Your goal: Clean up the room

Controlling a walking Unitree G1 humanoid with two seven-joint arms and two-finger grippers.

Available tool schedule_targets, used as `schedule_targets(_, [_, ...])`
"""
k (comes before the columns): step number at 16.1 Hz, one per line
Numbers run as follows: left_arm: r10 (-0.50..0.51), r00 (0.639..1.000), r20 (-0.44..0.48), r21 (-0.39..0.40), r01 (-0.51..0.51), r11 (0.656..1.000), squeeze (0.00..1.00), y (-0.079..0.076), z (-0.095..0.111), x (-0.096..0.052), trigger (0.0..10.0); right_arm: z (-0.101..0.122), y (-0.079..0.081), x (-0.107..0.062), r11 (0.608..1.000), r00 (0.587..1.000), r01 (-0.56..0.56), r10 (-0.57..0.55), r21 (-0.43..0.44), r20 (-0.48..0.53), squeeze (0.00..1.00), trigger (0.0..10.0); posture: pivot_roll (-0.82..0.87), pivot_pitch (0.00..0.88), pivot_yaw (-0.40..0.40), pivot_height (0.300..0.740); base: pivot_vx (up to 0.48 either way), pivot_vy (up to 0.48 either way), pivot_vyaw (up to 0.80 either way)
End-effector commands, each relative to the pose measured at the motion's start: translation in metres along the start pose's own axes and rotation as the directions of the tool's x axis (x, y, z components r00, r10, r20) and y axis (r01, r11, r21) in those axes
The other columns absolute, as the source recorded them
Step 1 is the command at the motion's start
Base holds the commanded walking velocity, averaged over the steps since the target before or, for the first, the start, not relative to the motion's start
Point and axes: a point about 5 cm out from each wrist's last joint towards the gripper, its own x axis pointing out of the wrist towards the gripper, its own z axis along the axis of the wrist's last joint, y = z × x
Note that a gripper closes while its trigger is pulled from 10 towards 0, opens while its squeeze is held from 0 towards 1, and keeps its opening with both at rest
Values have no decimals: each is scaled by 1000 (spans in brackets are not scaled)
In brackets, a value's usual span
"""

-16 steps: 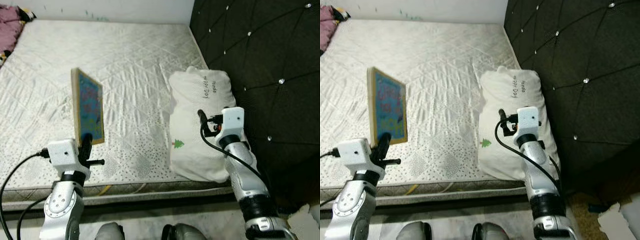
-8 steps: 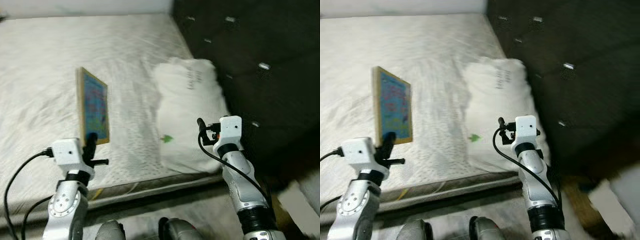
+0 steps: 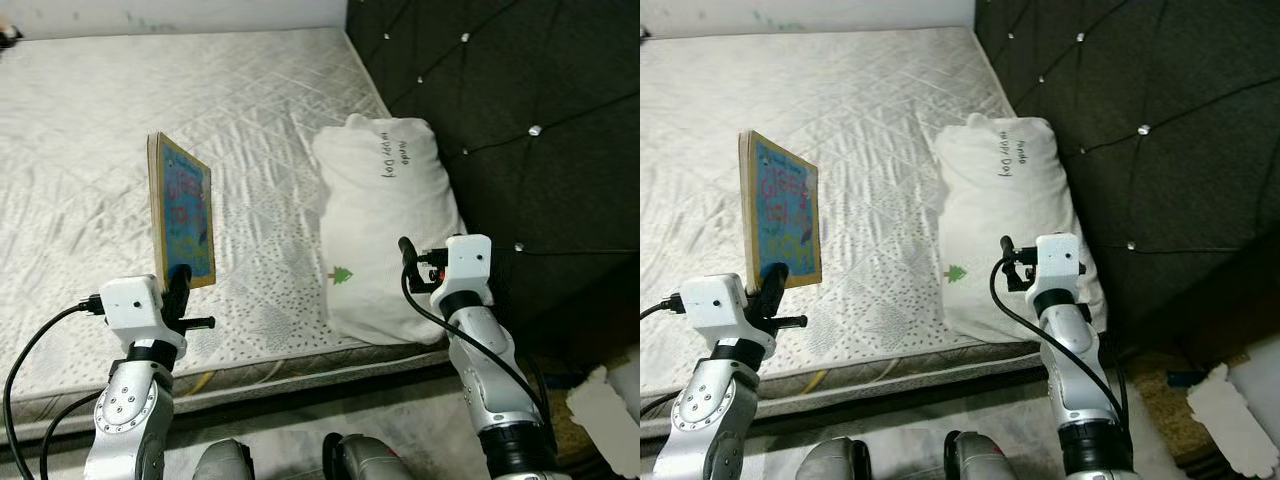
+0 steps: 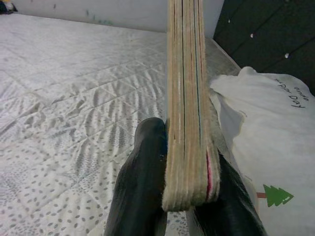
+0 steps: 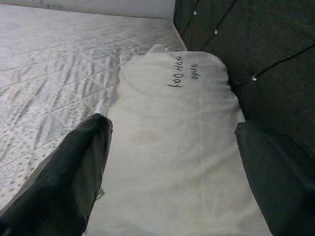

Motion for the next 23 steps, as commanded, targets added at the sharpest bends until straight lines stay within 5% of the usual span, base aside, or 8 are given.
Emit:
schedule_targets(1, [-19, 999, 31, 2, 19, 1000, 0, -4, 8, 1, 10000, 1, 1, -3, 1000, 1000, -13, 13, 0, -3, 0, 10000, 32, 152, -21, 740, 0, 0, 0])
schedule_targets(11, [1, 1000, 18, -14, 0, 1000, 0, -4, 5, 1, 10000, 1, 4, -4, 999, 998, -54, 54, -8, -22, 0, 10000, 30, 163, -31, 740, 0, 0, 0])
schedule_targets(23, [6, 1000, 24, -12, -6, 1000, 0, -5, 7, 4, 10000, 0, 5, -3, 997, 997, -71, 70, -17, -29, 0, 10000, 30, 163, -36, 606, 0, 0, 0])
